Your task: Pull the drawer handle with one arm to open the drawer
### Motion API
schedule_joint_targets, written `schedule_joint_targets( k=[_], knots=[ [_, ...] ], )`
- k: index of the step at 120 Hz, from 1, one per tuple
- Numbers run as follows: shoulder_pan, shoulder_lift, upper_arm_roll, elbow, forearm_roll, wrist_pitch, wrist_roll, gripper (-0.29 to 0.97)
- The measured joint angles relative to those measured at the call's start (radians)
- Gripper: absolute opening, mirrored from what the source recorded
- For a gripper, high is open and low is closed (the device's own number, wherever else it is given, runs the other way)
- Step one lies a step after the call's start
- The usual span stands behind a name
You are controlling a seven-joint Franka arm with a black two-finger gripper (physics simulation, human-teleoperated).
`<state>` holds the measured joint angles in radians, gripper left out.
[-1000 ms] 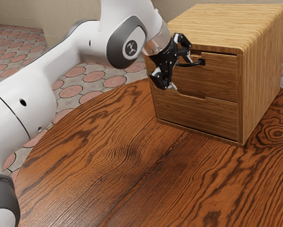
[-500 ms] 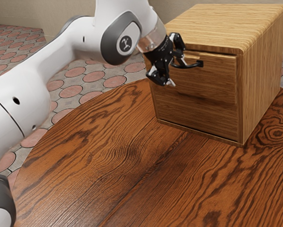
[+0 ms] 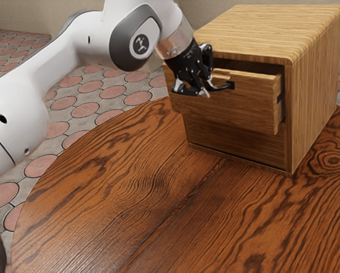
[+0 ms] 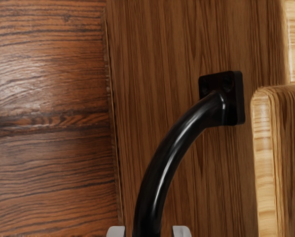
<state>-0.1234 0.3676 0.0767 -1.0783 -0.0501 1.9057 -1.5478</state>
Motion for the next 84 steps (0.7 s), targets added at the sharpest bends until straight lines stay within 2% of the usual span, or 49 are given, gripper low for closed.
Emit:
schedule_joint_targets(
  k=[26, 84],
  knots=[
    [-0.002, -0.057, -0.002, -0.066, 0.0, -0.024, -0.002, -0.06],
    [-0.01, -0.221, -0.003, -0.266, 0.0, -0.049, -0.005, -0.09]
  ],
)
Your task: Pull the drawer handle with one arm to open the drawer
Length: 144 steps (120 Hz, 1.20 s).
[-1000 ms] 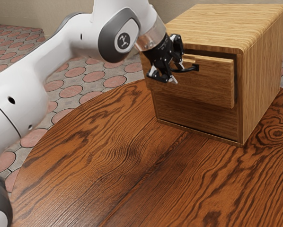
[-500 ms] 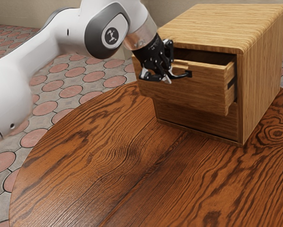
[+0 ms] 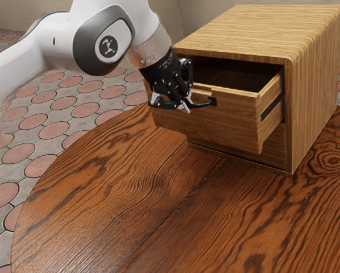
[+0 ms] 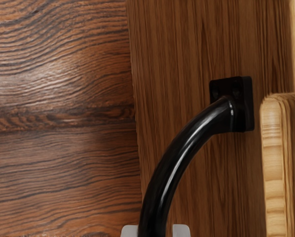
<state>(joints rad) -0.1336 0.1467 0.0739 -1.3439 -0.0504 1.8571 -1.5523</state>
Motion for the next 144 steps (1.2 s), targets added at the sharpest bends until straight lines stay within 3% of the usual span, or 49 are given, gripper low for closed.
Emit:
schedule_joint_targets(
  k=[70, 144],
  knots=[
    [-0.014, -0.206, 0.007, -0.245, 0.0, 0.002, -0.003, -0.1],
    [-0.017, -0.332, 0.006, -0.381, -0.002, 0.015, -0.005, -0.09]
  ],
)
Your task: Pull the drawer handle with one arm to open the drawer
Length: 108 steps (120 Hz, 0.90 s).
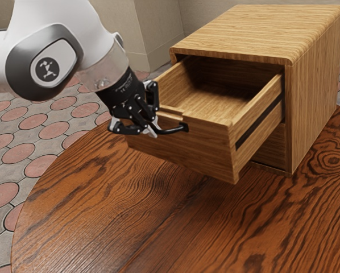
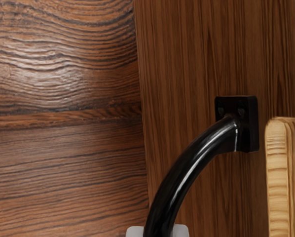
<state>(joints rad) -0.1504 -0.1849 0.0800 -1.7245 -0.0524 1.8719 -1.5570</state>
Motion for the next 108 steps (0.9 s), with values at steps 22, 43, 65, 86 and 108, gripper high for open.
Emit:
schedule_joint_targets(
  k=[22, 43, 65, 86, 108],
  knots=[
    [0.002, -0.031, -0.003, -0.029, -0.001, 0.002, 0.0, -0.09],
    [0.003, -0.067, -0.004, -0.064, -0.001, 0.004, 0.0, -0.09],
    [0.01, -0.07, -0.004, -0.072, -0.001, 0.003, 0.001, -0.08],
    [0.012, -0.071, -0.003, -0.07, -0.001, 0.006, 0.001, 0.0],
    [0.014, -0.09, -0.003, -0.063, -0.001, 0.008, 0.004, 0.04]
  ],
)
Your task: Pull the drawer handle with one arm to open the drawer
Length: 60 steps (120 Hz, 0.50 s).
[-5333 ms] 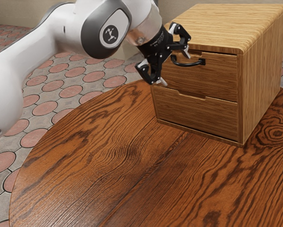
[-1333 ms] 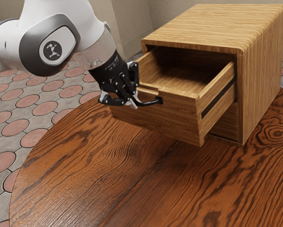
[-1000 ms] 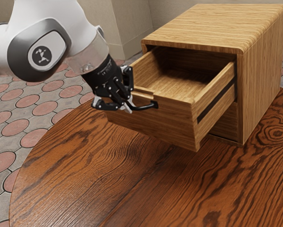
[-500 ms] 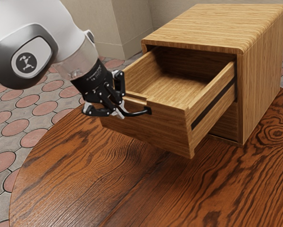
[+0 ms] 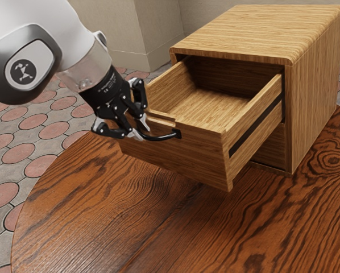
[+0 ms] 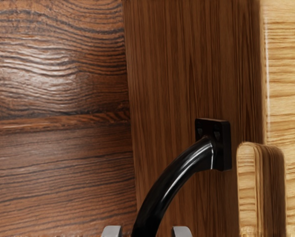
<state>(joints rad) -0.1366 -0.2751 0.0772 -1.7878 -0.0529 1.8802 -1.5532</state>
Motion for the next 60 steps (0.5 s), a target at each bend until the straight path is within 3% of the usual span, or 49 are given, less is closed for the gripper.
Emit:
schedule_joint_targets(
  k=[17, 35, 60],
  knots=[
    [0.0, -0.02, -0.004, 0.018, 0.005, -0.003, 0.001, 0.2],
    [0.002, -0.007, -0.022, 0.143, 0.014, -0.053, 0.002, 0.43],
    [-0.001, 0.162, -0.1, 0.335, 0.02, -0.152, 0.004, 0.59]
  ],
)
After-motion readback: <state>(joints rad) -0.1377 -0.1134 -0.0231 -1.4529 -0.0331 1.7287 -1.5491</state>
